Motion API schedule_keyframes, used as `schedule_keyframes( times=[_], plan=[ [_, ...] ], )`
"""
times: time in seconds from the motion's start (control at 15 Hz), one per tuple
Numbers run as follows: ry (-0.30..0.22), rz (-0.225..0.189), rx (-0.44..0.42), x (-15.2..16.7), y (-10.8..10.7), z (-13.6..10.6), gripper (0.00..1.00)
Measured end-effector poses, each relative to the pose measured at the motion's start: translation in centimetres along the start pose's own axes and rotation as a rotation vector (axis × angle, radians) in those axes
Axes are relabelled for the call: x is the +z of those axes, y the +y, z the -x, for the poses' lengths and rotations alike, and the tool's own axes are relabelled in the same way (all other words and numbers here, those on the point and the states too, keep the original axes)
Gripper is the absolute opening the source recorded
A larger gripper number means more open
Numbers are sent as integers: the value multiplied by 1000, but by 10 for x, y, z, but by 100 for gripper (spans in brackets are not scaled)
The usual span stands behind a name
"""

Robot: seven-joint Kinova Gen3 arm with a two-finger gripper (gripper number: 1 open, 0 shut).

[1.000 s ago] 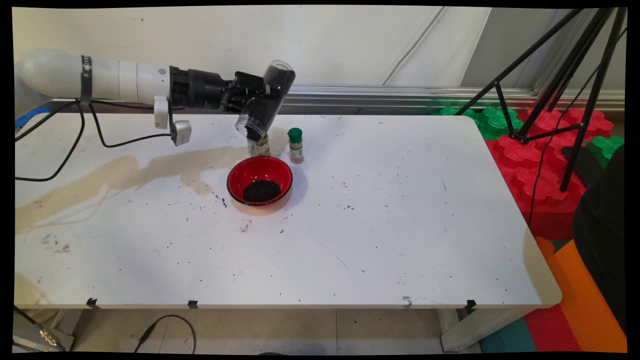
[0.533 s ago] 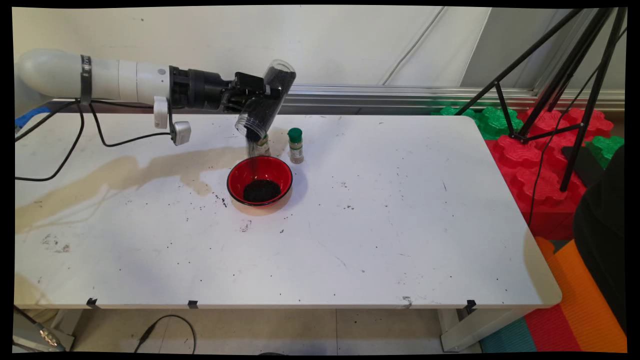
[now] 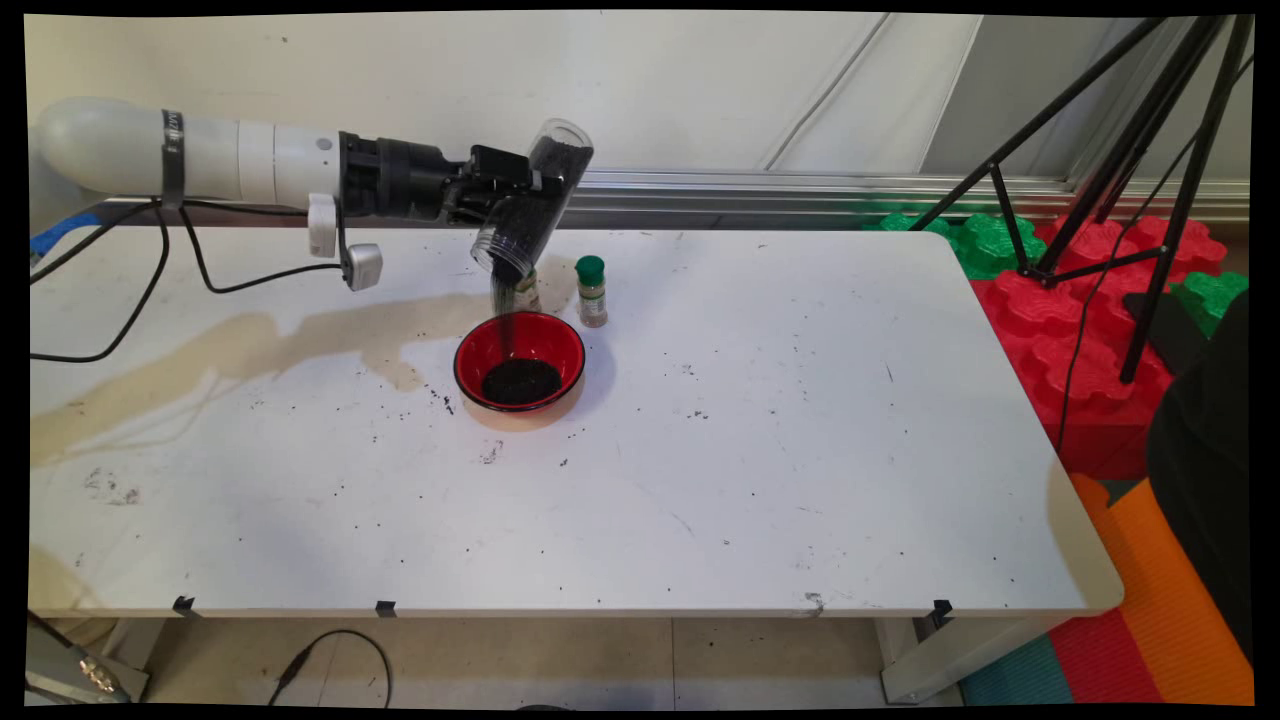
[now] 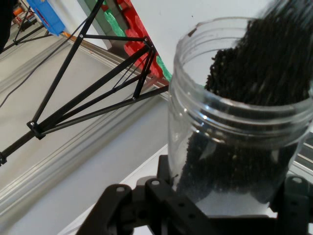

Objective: Pour the black seasoning powder in the red bowl

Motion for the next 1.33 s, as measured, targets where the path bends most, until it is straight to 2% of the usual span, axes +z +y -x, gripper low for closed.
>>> schedule_keyframes(
  times=[1.33],
  plan=[
    [2,-1,20,1,0,0,0]
  ],
)
